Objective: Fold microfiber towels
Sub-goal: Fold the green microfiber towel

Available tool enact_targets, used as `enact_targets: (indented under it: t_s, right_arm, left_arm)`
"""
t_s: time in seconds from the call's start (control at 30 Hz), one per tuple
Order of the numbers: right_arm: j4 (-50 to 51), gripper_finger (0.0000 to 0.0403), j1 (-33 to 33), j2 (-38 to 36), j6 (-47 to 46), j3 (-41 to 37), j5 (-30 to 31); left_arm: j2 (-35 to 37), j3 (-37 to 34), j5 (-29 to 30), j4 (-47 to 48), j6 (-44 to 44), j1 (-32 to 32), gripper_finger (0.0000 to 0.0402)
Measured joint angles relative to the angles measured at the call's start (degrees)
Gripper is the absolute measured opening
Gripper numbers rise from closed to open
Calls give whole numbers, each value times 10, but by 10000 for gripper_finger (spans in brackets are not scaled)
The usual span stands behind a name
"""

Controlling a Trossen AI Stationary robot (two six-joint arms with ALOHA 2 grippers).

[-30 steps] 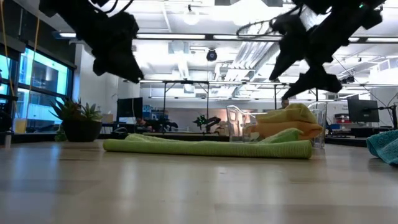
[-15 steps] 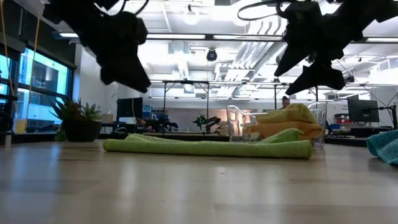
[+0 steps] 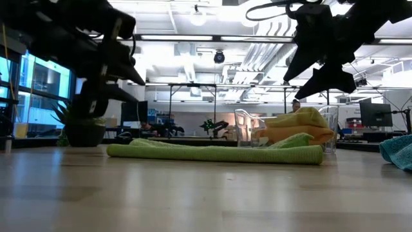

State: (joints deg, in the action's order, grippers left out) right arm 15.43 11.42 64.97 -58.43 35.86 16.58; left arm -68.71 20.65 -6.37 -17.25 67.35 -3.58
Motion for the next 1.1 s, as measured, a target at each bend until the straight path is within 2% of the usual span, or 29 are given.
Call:
enact_targets:
  t_s: [0.13, 0.27, 0.37, 0.5, 0.63, 0.8, 0.93, 1.1]
  right_arm:
    - [1, 233, 0, 0, 0, 0, 0]
    - [2, 233, -1, 0, 2, 0, 2]
    - [-3, 233, -2, 0, 4, 0, 5]
    - [-7, 219, -1, 7, 0, 0, -31]
    - [9, 156, 19, 47, -54, 0, -63]
    - [-19, 21, 60, 116, -105, 0, -105]
    - [-45, 21, 76, 159, -137, 0, -109]
    - [-83, 5, 68, 196, -149, 0, -78]
  left_arm:
    - [-1, 15, -1, 6, -3, 15, 104]
    - [-13, 88, 18, 124, -88, 23, 20]
    - [-45, 158, 26, 228, -154, 21, 8]
    - [-105, 233, 27, 312, -224, 21, 2]
    - [-141, 266, 26, 282, -265, 31, 1]
    - [-168, 267, 25, 203, -260, 50, 0]
    - [-193, 267, 28, 188, -254, 62, 0]
    - [-211, 267, 32, 187, -240, 69, 0]
